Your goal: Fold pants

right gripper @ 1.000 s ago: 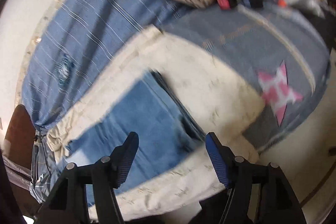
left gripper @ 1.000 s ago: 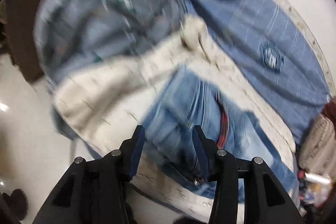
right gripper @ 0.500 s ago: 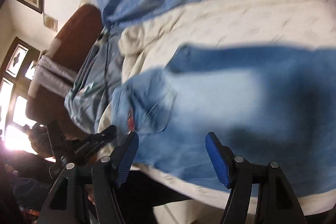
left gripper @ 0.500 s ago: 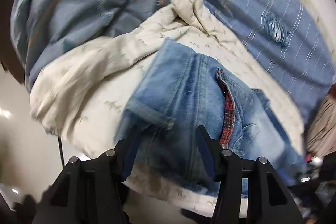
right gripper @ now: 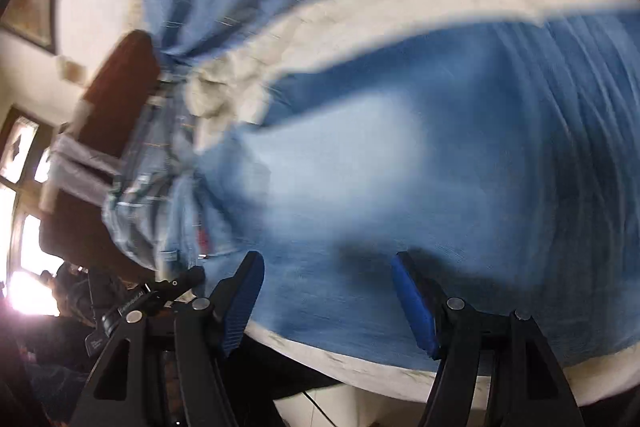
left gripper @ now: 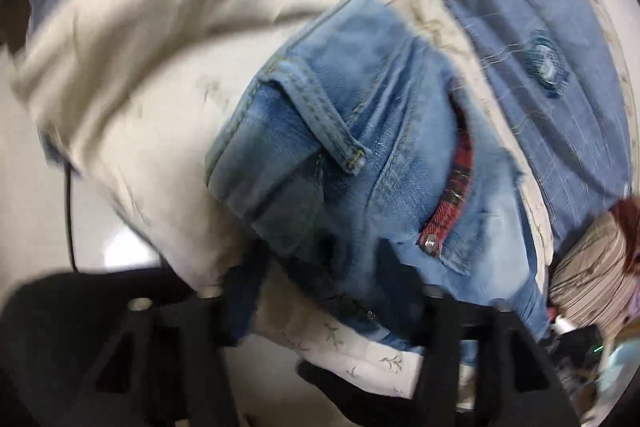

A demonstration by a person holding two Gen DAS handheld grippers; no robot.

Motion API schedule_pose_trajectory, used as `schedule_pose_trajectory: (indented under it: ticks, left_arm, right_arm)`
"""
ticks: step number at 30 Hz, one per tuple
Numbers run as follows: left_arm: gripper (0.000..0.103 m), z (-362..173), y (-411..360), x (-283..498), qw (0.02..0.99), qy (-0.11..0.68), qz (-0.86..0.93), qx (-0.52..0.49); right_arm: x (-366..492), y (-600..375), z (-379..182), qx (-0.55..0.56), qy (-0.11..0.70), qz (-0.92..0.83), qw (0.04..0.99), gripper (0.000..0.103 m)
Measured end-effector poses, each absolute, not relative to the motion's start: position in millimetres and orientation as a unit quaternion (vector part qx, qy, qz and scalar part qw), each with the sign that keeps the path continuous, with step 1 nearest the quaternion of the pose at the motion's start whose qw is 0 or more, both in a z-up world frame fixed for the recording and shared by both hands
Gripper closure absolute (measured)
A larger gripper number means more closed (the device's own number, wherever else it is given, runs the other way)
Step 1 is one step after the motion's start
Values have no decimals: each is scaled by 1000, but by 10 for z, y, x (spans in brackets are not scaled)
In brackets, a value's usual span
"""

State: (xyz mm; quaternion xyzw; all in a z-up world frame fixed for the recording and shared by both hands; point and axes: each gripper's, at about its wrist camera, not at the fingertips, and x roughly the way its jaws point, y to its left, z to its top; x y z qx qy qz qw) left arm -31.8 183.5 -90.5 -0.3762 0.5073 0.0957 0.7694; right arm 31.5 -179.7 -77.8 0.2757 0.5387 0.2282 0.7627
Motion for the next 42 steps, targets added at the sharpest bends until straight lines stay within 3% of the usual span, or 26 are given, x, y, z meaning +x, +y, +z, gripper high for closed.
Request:
schedule_pose_trajectory:
  ticks: [5, 8, 13, 17, 20, 22, 24, 28, 36, 39, 40, 42]
  left_arm:
    - [58, -650, 1527, -291, 817, 511, 120, -239]
    - [56, -439, 1429, -316, 829, 502, 120, -216]
    - [44, 165, 1284, -466, 888, 412, 113, -169]
    - [41, 412, 1063, -339, 923, 356, 100, -109]
    - [41, 147, 960, -40, 918, 378, 96, -67]
    - [41, -246, 988, 149, 894, 438, 88, -43]
    - [38, -530, 1062, 235, 879, 465, 91, -46]
    - [33, -576, 1129, 221, 889, 446, 85, -57]
    - [31, -617, 1202, 204, 897, 433, 65, -60]
    - [31, -620, 1195, 192, 899, 430, 63, -60]
    - [31, -616, 1194, 185, 898, 431, 61, -63]
    - [30, -614, 1200, 178, 899, 429, 59, -63]
  right_arm:
    - [261, -1798, -768, 231, 544, 225, 775, 35]
    - [282, -1787, -784, 224, 547, 230, 773, 35]
    - [291, -1834, -746, 230, 550, 237, 767, 35]
    - [345, -1821, -366, 210, 505, 256, 797, 35]
    - [547, -1706, -23, 177, 468, 270, 822, 35]
    - [793, -1519, 94, 151, 469, 271, 827, 35]
    - [1043, -1293, 154, 120, 468, 274, 831, 40]
    - [1550, -839, 77, 69, 493, 276, 822, 52]
    - [1988, -382, -311, -19, 558, 259, 788, 54]
    - [2019, -318, -398, -43, 569, 249, 783, 76]
    - [2026, -310, -415, -50, 569, 246, 784, 91]
    - [2004, -274, -380, -73, 557, 242, 791, 94]
